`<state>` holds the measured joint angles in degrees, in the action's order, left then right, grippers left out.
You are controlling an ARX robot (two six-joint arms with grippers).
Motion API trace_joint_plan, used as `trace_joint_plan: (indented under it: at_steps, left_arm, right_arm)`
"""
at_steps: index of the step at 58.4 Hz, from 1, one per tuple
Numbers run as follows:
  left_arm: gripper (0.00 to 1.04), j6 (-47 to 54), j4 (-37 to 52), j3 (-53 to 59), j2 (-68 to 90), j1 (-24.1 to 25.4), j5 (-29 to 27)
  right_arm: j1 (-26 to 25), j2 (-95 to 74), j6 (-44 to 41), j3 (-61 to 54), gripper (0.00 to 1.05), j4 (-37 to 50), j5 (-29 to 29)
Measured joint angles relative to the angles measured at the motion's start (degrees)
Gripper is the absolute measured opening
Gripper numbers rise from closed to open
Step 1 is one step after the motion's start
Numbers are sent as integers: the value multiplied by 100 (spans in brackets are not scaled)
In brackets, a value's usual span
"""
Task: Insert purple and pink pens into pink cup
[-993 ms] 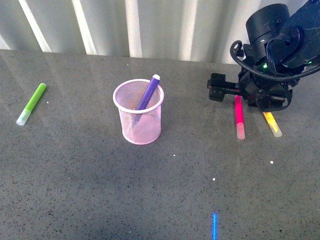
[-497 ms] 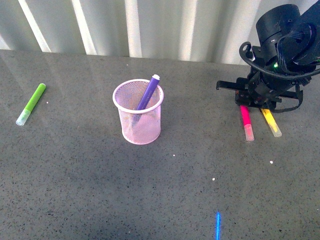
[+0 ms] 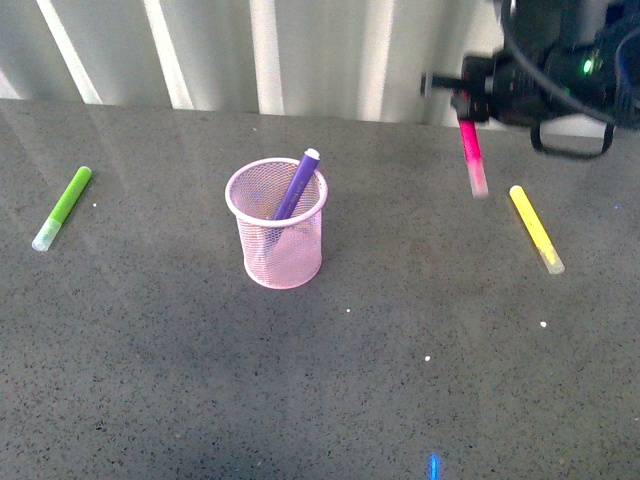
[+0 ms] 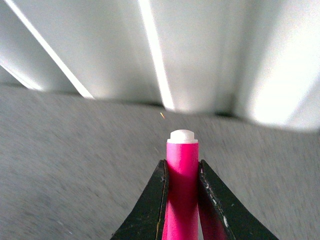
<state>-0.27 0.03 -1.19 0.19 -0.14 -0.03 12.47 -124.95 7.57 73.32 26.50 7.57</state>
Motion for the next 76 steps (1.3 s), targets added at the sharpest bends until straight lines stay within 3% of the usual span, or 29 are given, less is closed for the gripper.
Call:
trace_joint_plan:
  at_steps: [16,23,29,42,76]
  left_arm:
    - [98,0,0,0,0,0,0]
    - [98,0,0,0,0,0,0]
    - [98,0,0,0,0,0,0]
    - [98,0,0,0,0,0,0]
    - [98,0,0,0,0,0,0]
  right_arm:
    - [903,872,-74,-518,12,1569,785]
    - [1491,866,39,-901,12,2415,682]
    - [1711,710,138,-1084,12,2940,581]
    - [1770,271,356,-1078,12,3045,345]
    - [1882,-472,603,-595,12,2793,435]
